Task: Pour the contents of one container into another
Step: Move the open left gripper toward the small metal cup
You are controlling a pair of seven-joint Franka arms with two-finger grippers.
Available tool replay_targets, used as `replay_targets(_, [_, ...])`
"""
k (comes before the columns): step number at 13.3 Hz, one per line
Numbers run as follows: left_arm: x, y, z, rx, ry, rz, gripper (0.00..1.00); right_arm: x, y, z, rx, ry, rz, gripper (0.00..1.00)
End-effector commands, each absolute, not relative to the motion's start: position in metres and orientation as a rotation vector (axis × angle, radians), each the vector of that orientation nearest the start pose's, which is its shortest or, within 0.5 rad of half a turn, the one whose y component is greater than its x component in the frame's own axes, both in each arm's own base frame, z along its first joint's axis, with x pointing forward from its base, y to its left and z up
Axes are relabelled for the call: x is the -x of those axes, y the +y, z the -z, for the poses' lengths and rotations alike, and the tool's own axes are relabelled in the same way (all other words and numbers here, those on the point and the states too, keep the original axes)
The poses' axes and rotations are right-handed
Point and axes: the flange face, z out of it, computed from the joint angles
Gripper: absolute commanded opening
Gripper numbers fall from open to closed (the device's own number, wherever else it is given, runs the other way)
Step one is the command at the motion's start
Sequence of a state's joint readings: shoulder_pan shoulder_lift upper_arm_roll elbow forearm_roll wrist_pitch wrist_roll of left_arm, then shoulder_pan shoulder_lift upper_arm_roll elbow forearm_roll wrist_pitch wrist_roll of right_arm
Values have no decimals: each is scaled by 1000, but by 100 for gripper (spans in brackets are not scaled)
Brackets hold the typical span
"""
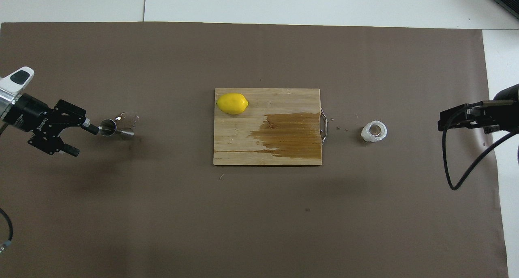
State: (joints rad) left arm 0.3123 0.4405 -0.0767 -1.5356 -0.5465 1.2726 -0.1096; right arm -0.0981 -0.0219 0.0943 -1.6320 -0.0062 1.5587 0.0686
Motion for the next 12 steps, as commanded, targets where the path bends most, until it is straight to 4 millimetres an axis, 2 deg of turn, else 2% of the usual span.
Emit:
replay_targets(1, [-592, 95, -382, -2281, 433, 830, 100, -545, -3, -609, 3120, 149, -73, 100])
replay_targets(3, [-586, 97, -373, -2267, 482, 863, 100, -545, -3, -609, 3120, 149, -73, 100])
replay_targets(5, [-589, 100, -373, -2227, 702, 924, 100, -545, -3, -609, 3120, 149, -73, 100])
replay_targets(6, [-589, 101, -373, -2217, 752, 933, 100, -545, -3, -609, 3120, 149, -73, 100])
replay_targets(8, [-590, 101, -369, -2220, 768, 921, 100, -545, -3, -609, 3120, 149, -73, 100])
replay_targets(12, [-601, 115, -364, -2238, 820, 762, 100, -545, -3, -609, 3120, 149, -73, 100])
